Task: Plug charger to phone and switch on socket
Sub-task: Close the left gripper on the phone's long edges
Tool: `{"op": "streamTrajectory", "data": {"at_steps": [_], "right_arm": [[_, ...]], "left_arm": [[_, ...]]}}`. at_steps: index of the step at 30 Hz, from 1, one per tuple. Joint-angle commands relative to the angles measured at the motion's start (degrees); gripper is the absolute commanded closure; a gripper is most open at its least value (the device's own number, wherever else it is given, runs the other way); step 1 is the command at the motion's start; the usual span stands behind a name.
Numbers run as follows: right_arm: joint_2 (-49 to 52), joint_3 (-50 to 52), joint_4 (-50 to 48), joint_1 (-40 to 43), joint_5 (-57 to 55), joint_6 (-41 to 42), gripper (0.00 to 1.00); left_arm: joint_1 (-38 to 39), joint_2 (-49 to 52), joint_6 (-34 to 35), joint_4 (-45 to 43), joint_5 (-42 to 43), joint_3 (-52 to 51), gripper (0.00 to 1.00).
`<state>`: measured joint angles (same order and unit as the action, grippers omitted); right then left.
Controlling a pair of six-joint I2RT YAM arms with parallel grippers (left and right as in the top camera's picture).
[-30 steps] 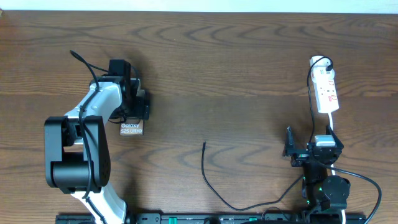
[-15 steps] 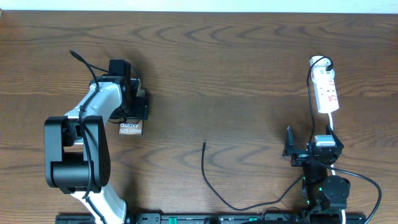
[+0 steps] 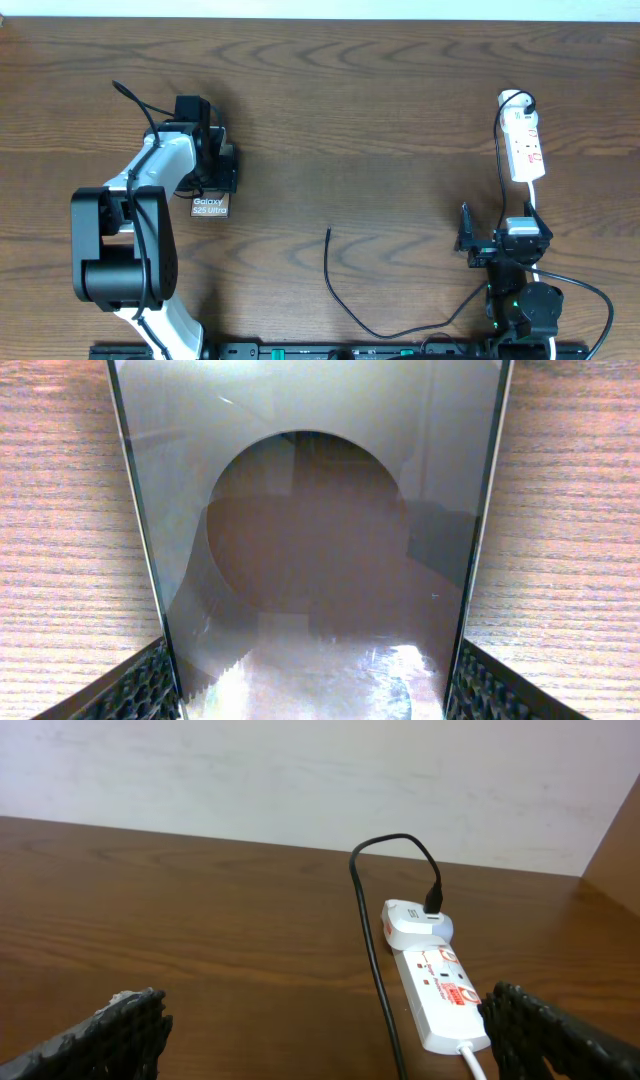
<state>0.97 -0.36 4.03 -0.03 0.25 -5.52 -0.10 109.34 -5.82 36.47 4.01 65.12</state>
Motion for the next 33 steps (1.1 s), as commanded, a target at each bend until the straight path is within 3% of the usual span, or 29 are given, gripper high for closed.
{"op": "streamTrajectory", "data": {"at_steps": [1,21,29,33], "right_arm": [[-0.09,0.04,0.28,-0.39,0.13,-0.52,0.01],[-0.11,0.04,0.26,-0.39,0.13,-0.52,0.01],[-0.09,0.04,0.28,-0.39,0.11,-0.52,0.01],[-0.11,0.04,0.26,-0.39,0.13,-0.52,0.01]], "left_arm": [[0.57,7.52,0.96,1.60,4.52,-6.80,0.27],[0.57,7.52,0.98,1.57,4.55,-6.80,0.34],[0.57,7.52,0.98,1.38,4.57,-6.80,0.45],[0.57,7.52,0.98,1.36,4.57,-6.80,0.57]]}}
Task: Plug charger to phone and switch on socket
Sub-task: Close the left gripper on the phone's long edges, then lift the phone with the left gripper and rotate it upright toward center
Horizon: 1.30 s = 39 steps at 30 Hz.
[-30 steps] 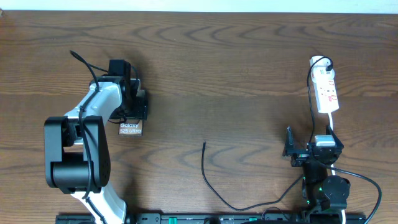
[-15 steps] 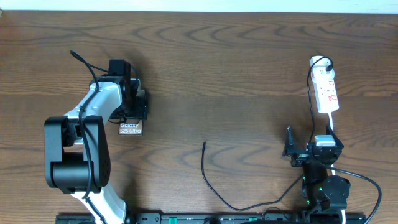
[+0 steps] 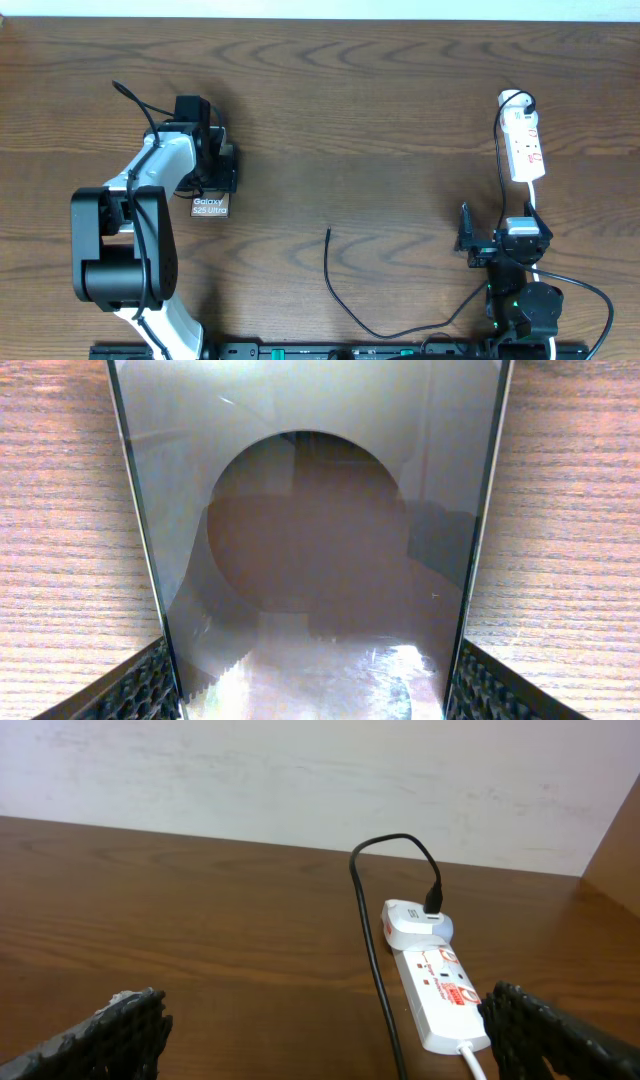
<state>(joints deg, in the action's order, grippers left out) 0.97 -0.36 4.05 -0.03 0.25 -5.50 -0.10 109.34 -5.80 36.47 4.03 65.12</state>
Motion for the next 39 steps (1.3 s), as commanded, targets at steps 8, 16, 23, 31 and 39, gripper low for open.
{"op": "streamTrajectory", "data": {"at_steps": [8,16,23,31,39], "right_arm": [[-0.11,0.04,0.26,-0.39,0.13,-0.55,0.01],[-0.11,0.04,0.26,-0.39,0.13,-0.57,0.01],[-0.11,0.04,0.26,-0.39,0.13,-0.57,0.01],[-0.11,0.04,0.26,-0.39,0.13,-0.55,0.01],[-0.11,0.04,0.26,-0.39,0.13,-0.55,0.01]], "left_arm": [[0.57,7.52,0.96,1.18,4.55,-6.80,0.92],[0.57,7.52,0.96,1.20,4.52,-6.80,0.93],[0.57,6.91,0.96,1.62,4.55,-5.99,0.93],[0.57,3.50,0.92,3.69,4.52,-2.36,0.93],[0.55,-5.42,0.96,4.24,6.64,-0.96,0.93]]}}
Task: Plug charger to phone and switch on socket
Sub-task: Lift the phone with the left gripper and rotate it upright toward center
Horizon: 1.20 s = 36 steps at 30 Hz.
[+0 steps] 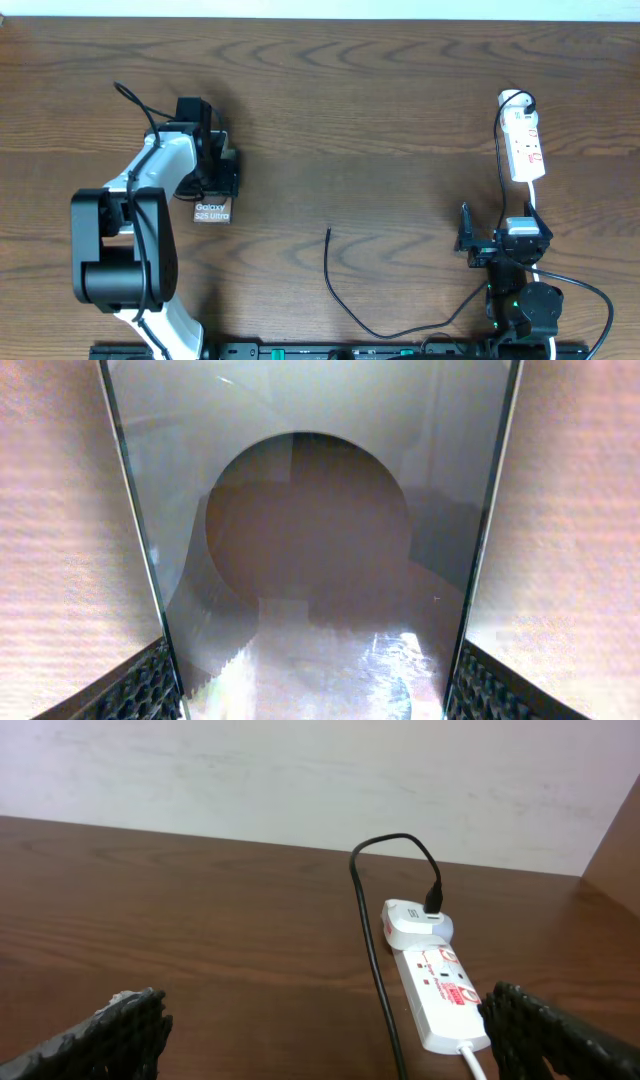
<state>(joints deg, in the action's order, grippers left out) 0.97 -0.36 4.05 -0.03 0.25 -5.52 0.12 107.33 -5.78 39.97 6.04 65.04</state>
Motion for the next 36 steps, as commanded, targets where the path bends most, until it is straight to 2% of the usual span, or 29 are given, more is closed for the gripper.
{"op": "streamTrajectory", "data": {"at_steps": [1,11,17,24,27,31,36], "right_arm": [[-0.09,0.04,0.26,-0.39,0.13,-0.55,0.01],[-0.09,0.04,0.24,-0.39,0.13,-0.52,0.01],[-0.09,0.04,0.26,-0.39,0.13,-0.52,0.01],[-0.11,0.04,0.26,-0.39,0.13,-0.52,0.01],[-0.11,0.04,0.26,-0.39,0.13,-0.55,0.01],[-0.11,0.04,0.26,-0.39,0.13,-0.52,0.01],[-0.11,0.04,0.24,-0.39,0.13,-0.52,0.01]], "left_arm": [[0.33,-4.66,0.94,0.72,5.33,-0.87,0.93],[0.33,-17.20,3.19,1.38,7.78,-0.87,0.92],[0.33,-21.46,7.19,1.77,17.81,-0.87,0.92],[0.33,-22.01,18.56,0.92,35.89,-0.87,0.92],[0.33,-22.01,28.39,-0.37,43.65,-0.87,0.92],[0.33,-22.01,44.48,-2.29,48.76,-0.87,0.93],[0.33,-22.01,57.18,-2.75,52.48,-0.87,0.93]]}}
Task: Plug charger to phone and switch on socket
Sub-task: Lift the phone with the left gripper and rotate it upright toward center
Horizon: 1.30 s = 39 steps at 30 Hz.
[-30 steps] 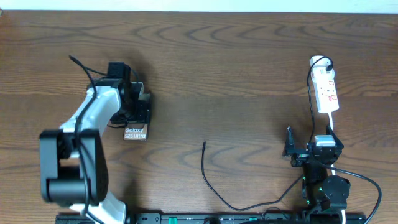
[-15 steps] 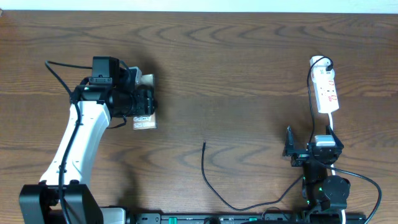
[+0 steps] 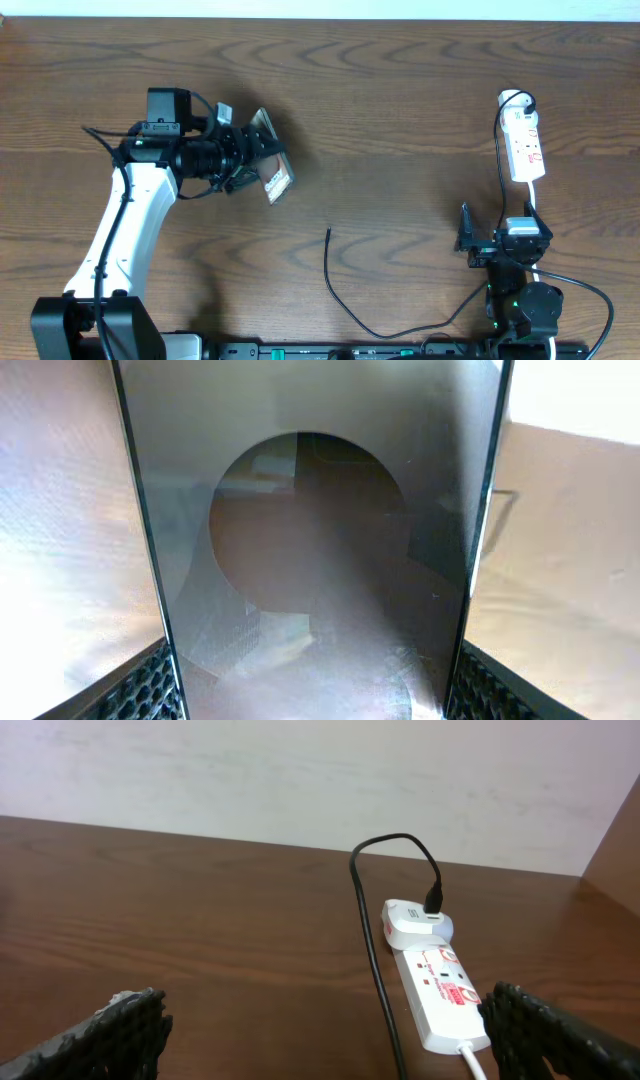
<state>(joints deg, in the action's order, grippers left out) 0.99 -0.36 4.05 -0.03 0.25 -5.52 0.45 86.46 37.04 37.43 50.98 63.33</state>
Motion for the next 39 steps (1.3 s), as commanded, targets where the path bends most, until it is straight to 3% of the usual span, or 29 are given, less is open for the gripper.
{"op": "streamTrajectory", "data": {"at_steps": [1,5,17,20,39], "right_arm": [[-0.11,0.04,0.26,-0.39,0.13,-0.55,0.01],[-0.11,0.04,0.26,-0.39,0.13,-0.55,0.01],[-0.13,0.04,0.26,-0.39,0.13,-0.55,0.01],[-0.13,0.04,0.26,-0.39,0.13,-0.52,0.01],[-0.13,0.04,0.24,-0.39,0.13,-0.52,0.01]], "left_arm": [[0.00,-1.14,16.55,-0.24,8.66,0.83,0.92],[-0.04,-1.14,25.38,-0.28,12.98,0.83,0.92],[-0.04,-1.14,38.66,-0.24,16.61,0.83,0.93],[-0.39,-1.14,41.70,-0.24,21.16,0.83,0.92],[-3.39,-1.14,42.82,-0.24,26.18,0.83,0.92]]}}
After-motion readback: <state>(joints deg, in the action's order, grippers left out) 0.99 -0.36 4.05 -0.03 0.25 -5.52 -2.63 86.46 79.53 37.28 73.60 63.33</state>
